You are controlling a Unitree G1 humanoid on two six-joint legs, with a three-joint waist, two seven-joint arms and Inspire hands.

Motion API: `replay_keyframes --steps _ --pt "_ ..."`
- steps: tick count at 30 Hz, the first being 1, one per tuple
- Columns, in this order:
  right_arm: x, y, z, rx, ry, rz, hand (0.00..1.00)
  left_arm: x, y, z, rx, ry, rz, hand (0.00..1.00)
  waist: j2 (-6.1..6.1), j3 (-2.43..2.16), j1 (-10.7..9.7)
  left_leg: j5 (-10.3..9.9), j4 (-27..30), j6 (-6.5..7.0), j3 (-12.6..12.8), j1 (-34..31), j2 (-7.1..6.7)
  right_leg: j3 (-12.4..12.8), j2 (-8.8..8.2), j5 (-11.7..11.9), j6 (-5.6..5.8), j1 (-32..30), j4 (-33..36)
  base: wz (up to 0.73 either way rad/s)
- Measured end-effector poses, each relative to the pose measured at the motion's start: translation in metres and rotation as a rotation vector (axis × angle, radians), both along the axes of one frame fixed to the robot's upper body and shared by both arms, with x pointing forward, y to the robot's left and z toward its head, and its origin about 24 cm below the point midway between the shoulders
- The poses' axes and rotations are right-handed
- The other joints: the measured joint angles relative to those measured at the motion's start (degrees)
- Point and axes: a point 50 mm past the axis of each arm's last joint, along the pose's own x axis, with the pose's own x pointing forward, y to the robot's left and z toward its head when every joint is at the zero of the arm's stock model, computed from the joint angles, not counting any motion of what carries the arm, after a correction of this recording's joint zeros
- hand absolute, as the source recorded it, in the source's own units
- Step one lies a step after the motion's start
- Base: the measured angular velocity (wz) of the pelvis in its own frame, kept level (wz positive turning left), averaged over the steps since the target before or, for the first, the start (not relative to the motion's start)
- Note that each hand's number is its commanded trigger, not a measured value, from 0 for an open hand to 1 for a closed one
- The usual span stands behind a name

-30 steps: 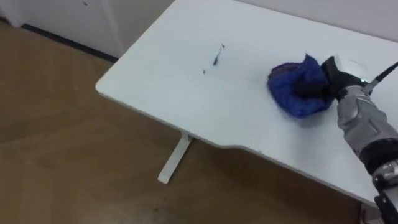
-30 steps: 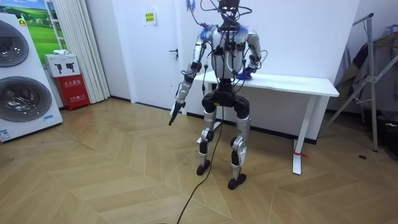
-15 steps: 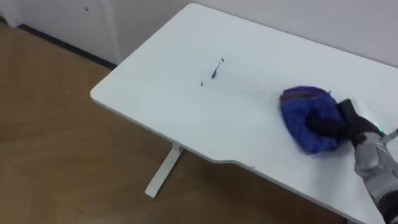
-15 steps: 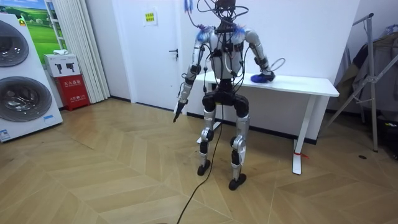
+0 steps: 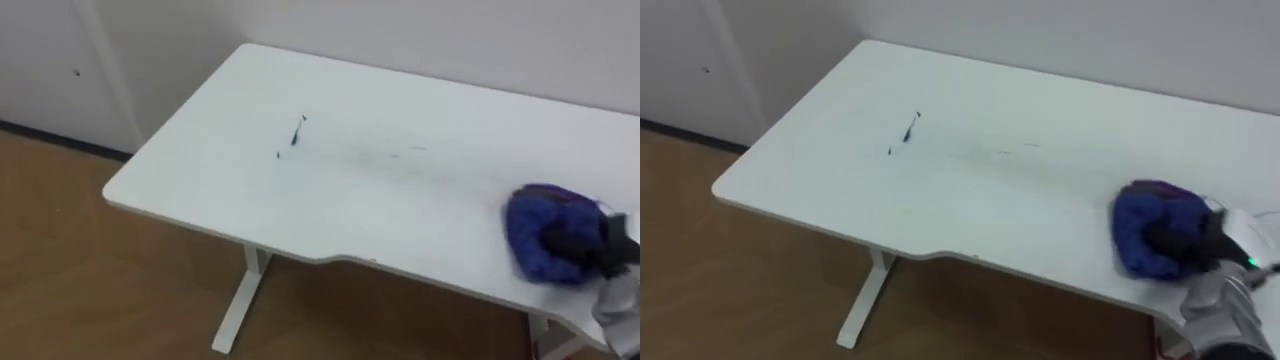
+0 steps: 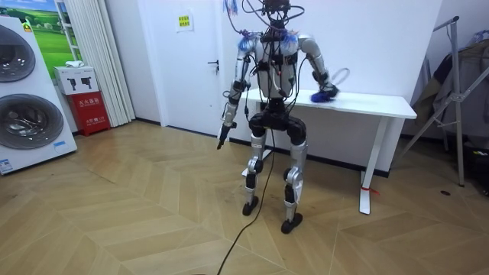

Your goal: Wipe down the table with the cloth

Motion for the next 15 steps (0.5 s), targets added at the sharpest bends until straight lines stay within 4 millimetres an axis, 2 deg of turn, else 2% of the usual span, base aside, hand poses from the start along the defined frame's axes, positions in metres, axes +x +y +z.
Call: replay_keyframes --steps 1,2,4,5,6,8,9,11,12,13,15 --pt "0.015 0.024 0.008 -0.014 -0.023 0.108 1.0 0.005 -0.002 -0.001 -0.006 -0.011 -0.011 0.0 -0.12 0.06 1.1 0.0 0.0 -0.06 0.0 0.2 0.0 0.0 0.07 0.0 -0.05 0.1 -0.5 0.04" --pt "0.026 0.04 0.017 -0.014 -0.053 0.18 1.0 0.01 -0.003 -0.001 -0.008 -0.021 -0.018 0.0 -0.26 0.37 2.9 0.0 -0.1 -0.05 0.0 0.2 -0.05 0.0 0.05 0.0 -0.04 0.2 -0.6 0.06" --pt "0.041 0.053 0.032 0.006 -0.108 0.224 1.0 0.01 -0.003 -0.001 -0.007 -0.022 -0.015 0.0 -0.56 0.93 5.3 -0.1 -0.4 -0.01 -0.6 0.0 -0.26 -0.8 -0.13 0.0 0.06 0.2 -0.8 0.18" --pt "0.046 0.055 0.039 0.007 -0.127 0.232 1.0 0.004 -0.003 -0.001 -0.009 -0.001 -0.009 0.0 -0.65 0.96 6.4 -0.1 -0.6 0.07 -1.4 -0.2 -0.51 -1.6 -0.31 -0.1 0.11 0.3 -0.7 0.29" --pt "0.047 0.055 0.041 0.007 -0.133 0.231 1.0 0.0 -0.003 -0.001 -0.008 0.011 -0.007 0.0 -0.82 0.84 6.6 -0.1 -0.7 0.12 -1.7 -0.2 -0.59 -1.9 -0.39 -0.1 0.12 0.3 -0.6 0.38" --pt "0.044 0.048 0.037 0.0 -0.117 0.222 1.0 -0.017 -0.002 -0.001 -0.006 0.065 0.012 0.0 -0.81 0.84 6.2 -0.3 -0.7 0.4 -3.3 -0.5 -0.84 -5.0 -0.77 -0.1 0.13 1.0 -0.3 0.41" --pt "0.041 0.043 0.032 -0.002 -0.099 0.211 1.0 -0.021 -0.003 -0.001 -0.009 0.077 0.015 0.0 -0.8 0.84 5.9 -0.4 -0.4 0.46 -3.5 -0.5 -1.02 -5.1 -0.97 -0.1 0.13 1.3 -0.3 0.39" --pt "0.016 0.017 0.003 0.014 0.004 0.11 1.0 -0.029 -0.003 -0.001 -0.023 0.099 0.019 0.0 -0.36 0.94 4.9 -0.4 0.6 0.5 -3.0 0.0 -1.79 -5.2 -2.54 -0.6 1.03 1.3 3.0 0.25" --pt "0.008 0.011 -0.002 0.062 -0.006 0.073 1.0 -0.03 -0.002 0.0 -0.022 0.101 0.021 0.0 -0.23 0.99 4.5 -0.4 0.8 0.51 -2.7 0.3 -1.94 -5.3 -3.05 -0.9 1.28 1.0 4.1 -0.08" --pt "-0.001 0.005 -0.009 0.096 -0.012 0.044 1.0 -0.031 -0.002 0.0 -0.024 0.102 0.024 0.0 0.4 1.12 3.5 -0.4 1.1 0.56 -1.7 0.9 -2.03 -5.9 -4.04 -1.2 1.25 0.2 6.6 -0.3" --pt "-0.014 -0.003 -0.017 0.129 -0.023 0.005 1.0 -0.024 0.001 0.001 -0.016 0.075 0.016 0.0 0.57 1.16 1.8 -0.5 2.3 0.81 0.6 1.3 -1.73 -6.0 -5.45 -1.3 1.16 -1.0 9.9 -0.39"
